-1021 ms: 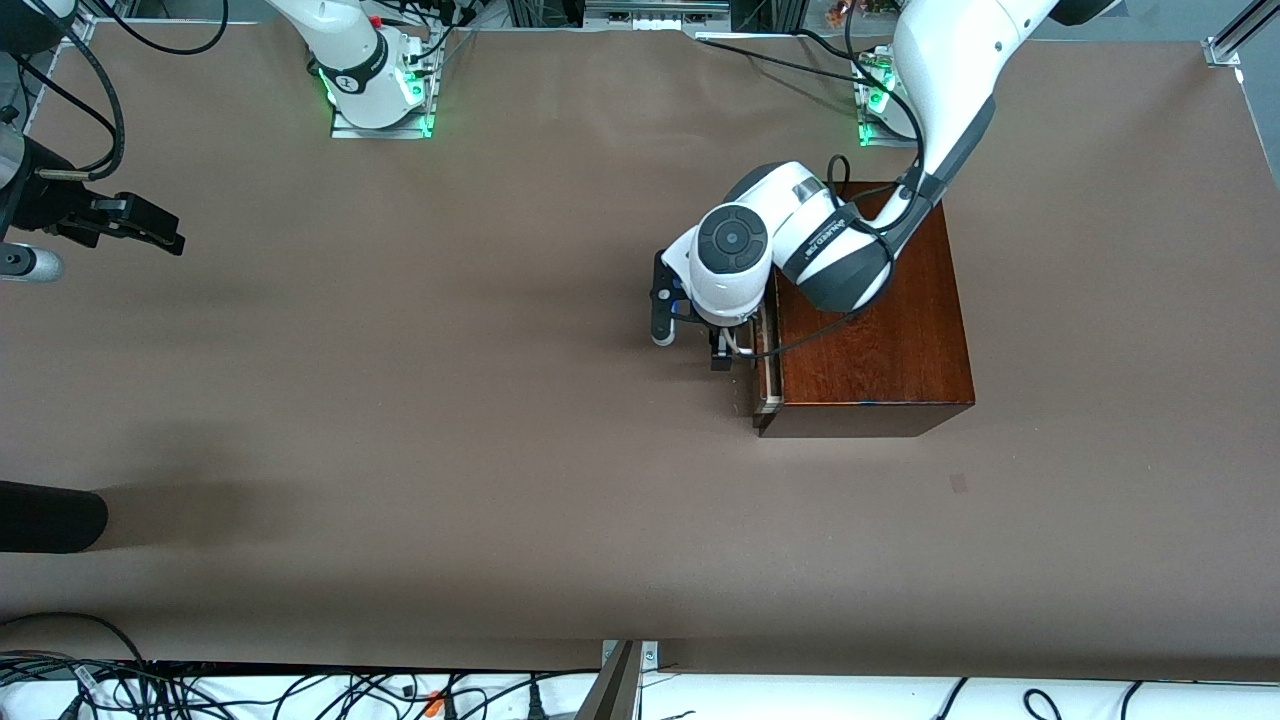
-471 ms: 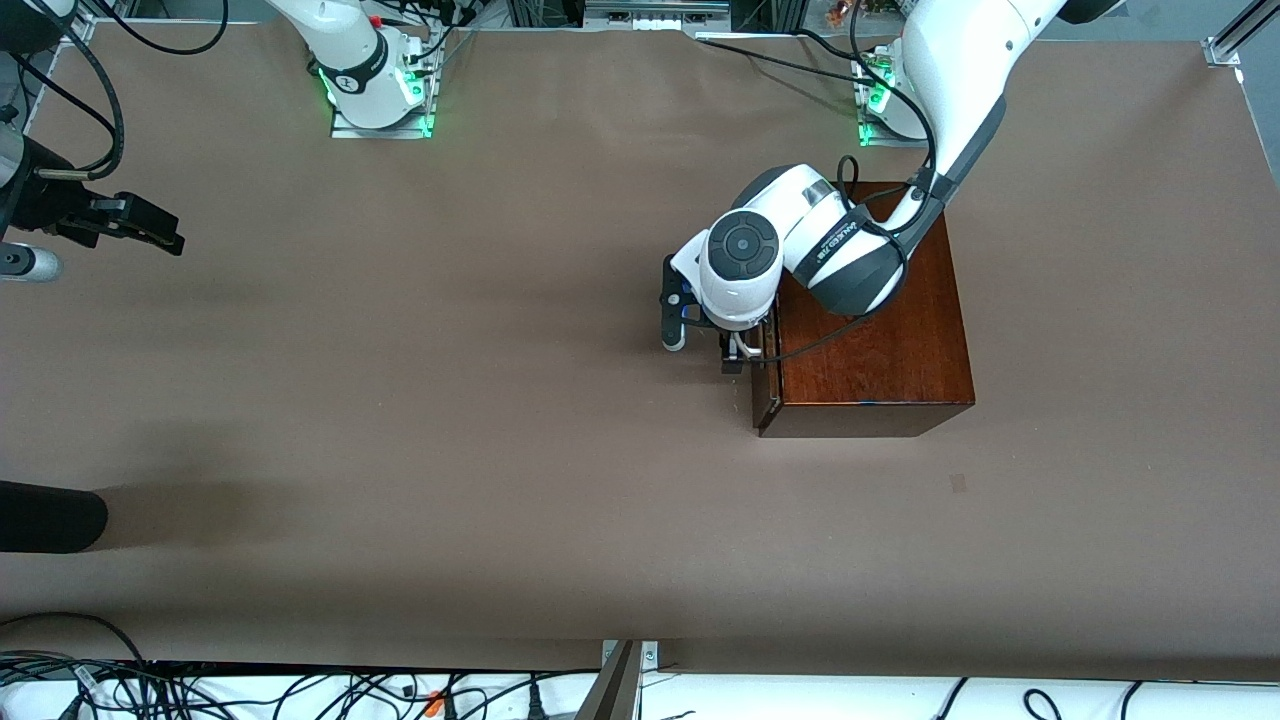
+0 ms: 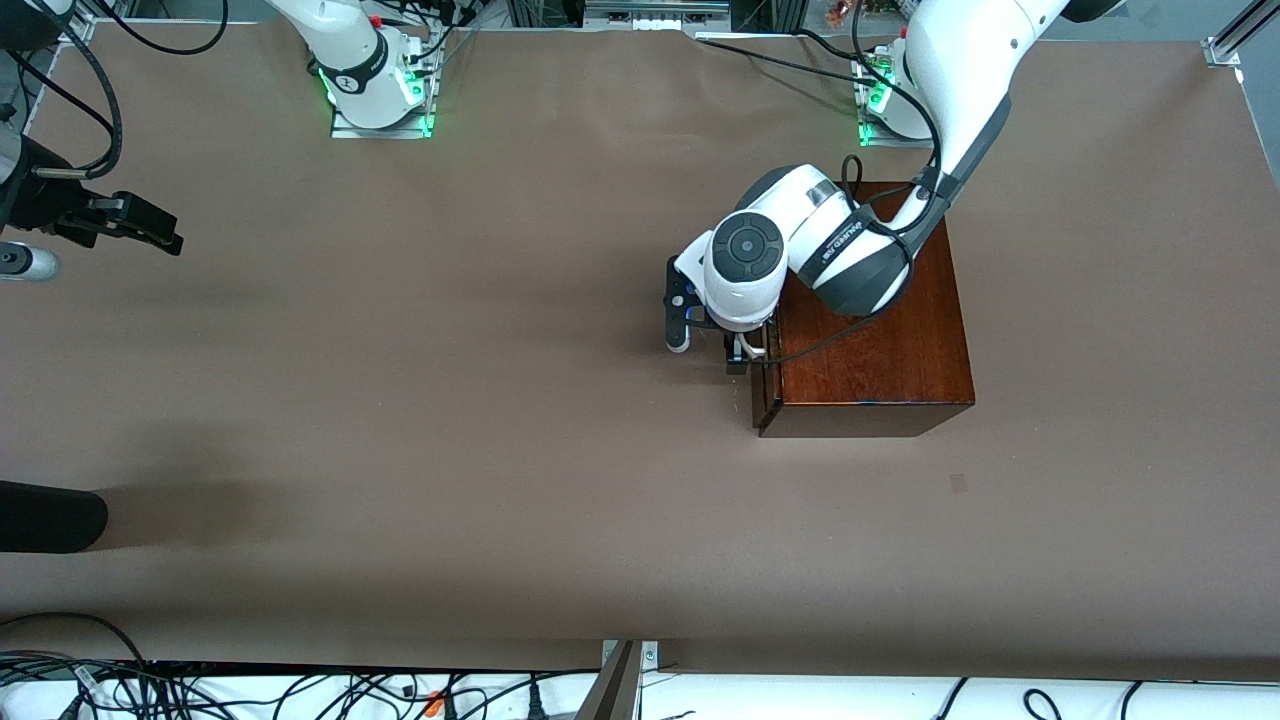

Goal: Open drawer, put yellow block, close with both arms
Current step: 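Push the drawer shut into the box with the left gripper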

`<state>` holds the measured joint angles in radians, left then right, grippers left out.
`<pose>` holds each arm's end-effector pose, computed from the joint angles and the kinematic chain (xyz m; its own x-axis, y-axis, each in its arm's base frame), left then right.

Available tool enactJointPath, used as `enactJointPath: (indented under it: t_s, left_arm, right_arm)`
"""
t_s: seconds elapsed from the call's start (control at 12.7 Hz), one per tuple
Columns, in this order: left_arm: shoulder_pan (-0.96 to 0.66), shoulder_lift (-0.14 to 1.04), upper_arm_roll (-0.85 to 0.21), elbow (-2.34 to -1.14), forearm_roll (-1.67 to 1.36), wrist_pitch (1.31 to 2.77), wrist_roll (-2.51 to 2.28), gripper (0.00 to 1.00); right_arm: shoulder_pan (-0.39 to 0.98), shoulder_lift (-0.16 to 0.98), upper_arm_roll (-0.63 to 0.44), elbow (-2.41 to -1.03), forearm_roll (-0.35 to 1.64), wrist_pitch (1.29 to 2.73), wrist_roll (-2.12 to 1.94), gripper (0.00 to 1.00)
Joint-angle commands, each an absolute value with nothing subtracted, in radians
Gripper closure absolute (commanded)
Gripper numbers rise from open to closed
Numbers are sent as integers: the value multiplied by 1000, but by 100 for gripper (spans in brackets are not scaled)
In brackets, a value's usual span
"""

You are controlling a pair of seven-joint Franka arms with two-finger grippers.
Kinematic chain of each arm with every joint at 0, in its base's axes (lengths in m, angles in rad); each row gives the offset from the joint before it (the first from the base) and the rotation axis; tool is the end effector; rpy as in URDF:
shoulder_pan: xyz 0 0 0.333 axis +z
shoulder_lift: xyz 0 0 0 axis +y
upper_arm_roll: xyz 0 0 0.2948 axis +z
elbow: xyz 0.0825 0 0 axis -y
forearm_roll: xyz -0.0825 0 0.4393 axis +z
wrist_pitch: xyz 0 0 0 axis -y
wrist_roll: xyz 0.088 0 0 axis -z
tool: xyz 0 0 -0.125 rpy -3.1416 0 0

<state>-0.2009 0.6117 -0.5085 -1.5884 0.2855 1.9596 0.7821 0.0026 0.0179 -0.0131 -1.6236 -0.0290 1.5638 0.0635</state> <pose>0.5680 -0.4183 0.2362 -0.0010 -0.9968 -0.0802 -0.9906 -0.0100 0.1364 0.6098 -0.0100 0.5461 0.9944 -0.0741 -0.0756 -0.0717 -0.9968 0.0340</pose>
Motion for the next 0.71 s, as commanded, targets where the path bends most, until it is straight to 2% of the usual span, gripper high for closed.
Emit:
enactJointPath:
  t_s: [0.0, 0.39, 0.63]
  left_arm:
    - [-192, 572, -509, -1589, 310, 1928, 804, 0]
    - [-161, 456, -512, -1591, 94, 1914, 732, 0]
    - [-101, 361, -511, -1589, -6, 1798, 587, 0]
  right_arm:
    - [-18, 17, 6, -1608, -32, 1557, 48, 0]
    - [-18, 17, 6, -1608, -32, 1557, 48, 0]
    - [-18, 15, 6, -1608, -34, 1557, 48, 0]
